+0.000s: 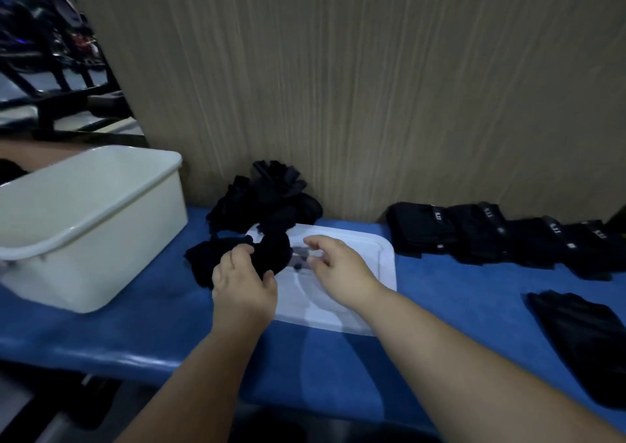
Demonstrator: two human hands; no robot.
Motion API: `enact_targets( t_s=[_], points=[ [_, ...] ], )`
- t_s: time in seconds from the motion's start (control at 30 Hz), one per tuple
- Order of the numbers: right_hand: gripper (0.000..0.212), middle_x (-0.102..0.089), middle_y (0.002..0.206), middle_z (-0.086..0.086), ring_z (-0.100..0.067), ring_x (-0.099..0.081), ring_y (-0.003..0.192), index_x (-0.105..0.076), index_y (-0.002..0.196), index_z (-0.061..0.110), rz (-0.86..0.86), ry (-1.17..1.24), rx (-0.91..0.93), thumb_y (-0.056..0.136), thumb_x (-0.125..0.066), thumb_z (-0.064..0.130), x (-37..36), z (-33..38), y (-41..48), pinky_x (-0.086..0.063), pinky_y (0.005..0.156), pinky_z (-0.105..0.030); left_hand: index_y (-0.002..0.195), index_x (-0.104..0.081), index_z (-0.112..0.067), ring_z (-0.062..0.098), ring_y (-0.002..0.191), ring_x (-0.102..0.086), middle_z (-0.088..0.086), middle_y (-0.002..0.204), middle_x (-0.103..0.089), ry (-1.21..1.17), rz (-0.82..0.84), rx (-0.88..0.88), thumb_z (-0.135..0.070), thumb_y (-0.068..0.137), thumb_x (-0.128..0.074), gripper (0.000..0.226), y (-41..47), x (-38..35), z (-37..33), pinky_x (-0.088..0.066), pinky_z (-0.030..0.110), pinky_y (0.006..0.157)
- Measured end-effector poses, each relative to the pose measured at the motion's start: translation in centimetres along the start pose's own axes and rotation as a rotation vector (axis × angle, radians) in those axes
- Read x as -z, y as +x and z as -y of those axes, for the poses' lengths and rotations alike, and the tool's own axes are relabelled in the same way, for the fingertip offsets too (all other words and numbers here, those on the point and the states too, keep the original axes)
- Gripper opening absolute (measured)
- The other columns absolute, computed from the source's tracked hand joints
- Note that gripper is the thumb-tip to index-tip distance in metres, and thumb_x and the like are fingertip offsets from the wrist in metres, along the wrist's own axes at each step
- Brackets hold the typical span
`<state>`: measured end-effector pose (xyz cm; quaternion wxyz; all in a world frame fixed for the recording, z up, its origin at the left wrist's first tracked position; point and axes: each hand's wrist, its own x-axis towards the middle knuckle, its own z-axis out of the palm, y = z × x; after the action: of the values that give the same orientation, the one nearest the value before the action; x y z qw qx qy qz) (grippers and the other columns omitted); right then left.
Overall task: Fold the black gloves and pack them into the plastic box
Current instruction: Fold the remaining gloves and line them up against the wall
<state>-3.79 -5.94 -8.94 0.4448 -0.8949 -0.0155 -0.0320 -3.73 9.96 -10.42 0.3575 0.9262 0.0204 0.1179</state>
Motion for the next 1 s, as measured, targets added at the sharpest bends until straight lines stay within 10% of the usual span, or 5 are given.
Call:
enact_targets(
  t_s=[0.13,0.5,1.0],
  points=[
    [0.046,-0.046,0.144,-0.002,-0.017,-0.046,0.127,-0.033,0.147,0.028,0.128,0.081,-0.075,0.102,-0.039,0.031,-1.8,2.2,2.7,-0.032,0.096,-0.019,0.139,-0.038,-0.011,0.03,0.125,-0.037,0.011,0.136,-0.044,-0.05,0.074,0.018,-0.022,0.093,-0.057,0.051,1.1,-0.1,0.9,-0.036,0.041,0.102],
    [0.024,-0.064,0.095,-0.004,-0.015,-0.062,0.077,-0.058,0.119,0.022,0.101,0.3,-0.137,0.097,-0.051,0.018,1.5,0.3,0.4,-0.052,0.073,-0.027,0.11,-0.057,-0.03,0.016,0.101,-0.057,-0.008,0.108,-0.058,-0.1,0.182,-0.088,-0.031,0.091,-0.057,0.019,1.2,-0.8,-1.5,-0.047,0.041,0.091],
    [0.019,-0.058,0.081,0.001,-0.014,-0.054,0.077,-0.053,0.091,0.013,-0.067,0.416,-0.109,0.091,-0.053,-0.006,11.5,-8.0,-11.3,-0.046,0.073,-0.028,0.106,-0.061,-0.038,-0.004,0.095,-0.056,-0.013,0.104,-0.059,-0.273,0.74,-0.409,-0.023,0.083,-0.072,0.029,-5.1,-5.2,-8.4,-0.041,0.004,0.08]
  ],
)
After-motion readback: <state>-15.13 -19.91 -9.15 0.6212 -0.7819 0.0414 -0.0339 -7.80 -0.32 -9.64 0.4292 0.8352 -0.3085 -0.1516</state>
